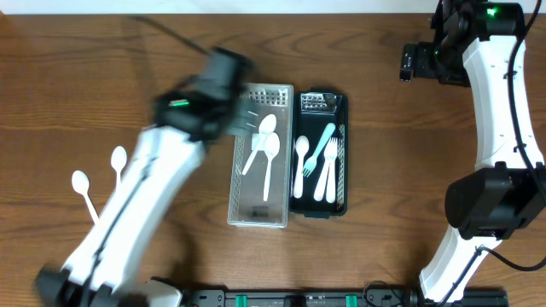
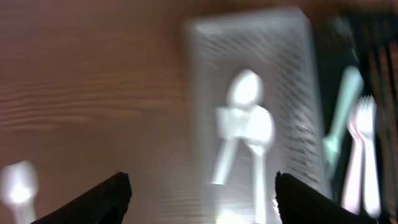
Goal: Pack container
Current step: 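Carry the spoon into the silver basket and release it, then return the left gripper to the spoons and grasp one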
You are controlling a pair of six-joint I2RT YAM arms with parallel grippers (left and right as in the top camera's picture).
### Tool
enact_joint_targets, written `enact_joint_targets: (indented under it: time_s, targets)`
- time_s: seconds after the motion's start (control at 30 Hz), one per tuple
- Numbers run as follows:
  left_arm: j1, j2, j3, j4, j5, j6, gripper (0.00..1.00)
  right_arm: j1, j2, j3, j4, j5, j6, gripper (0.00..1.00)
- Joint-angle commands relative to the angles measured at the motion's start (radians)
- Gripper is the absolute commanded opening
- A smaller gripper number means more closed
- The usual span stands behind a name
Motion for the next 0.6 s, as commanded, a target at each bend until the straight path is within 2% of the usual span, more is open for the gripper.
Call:
enact_joint_targets:
  time_s: [0.0, 0.13, 0.27, 0.57]
  targets:
    - [0.182, -0.061, 0.009, -0.053, -0.072, -0.016, 0.8, -0.008, -0.019, 0.014, -0.003, 0.006, -0.014, 0.99]
    - [0.412, -0.055, -0.008, -0.104, -0.05, -0.024, 0.83, -0.008, -0.019, 0.014, -0.003, 0.006, -0.014, 0.99]
    - [0.578, -0.01, -0.103, -0.064, -0.049, -0.018, 0.84, -0.008, -0.019, 0.014, -0.005, 0.005, -0.014, 0.99]
    - [0.717, 0.156, -0.302, 0.147, -0.015, 0.022, 0.85, -0.008, -0.019, 0.014, -0.009, 0.002, -0.014, 0.99]
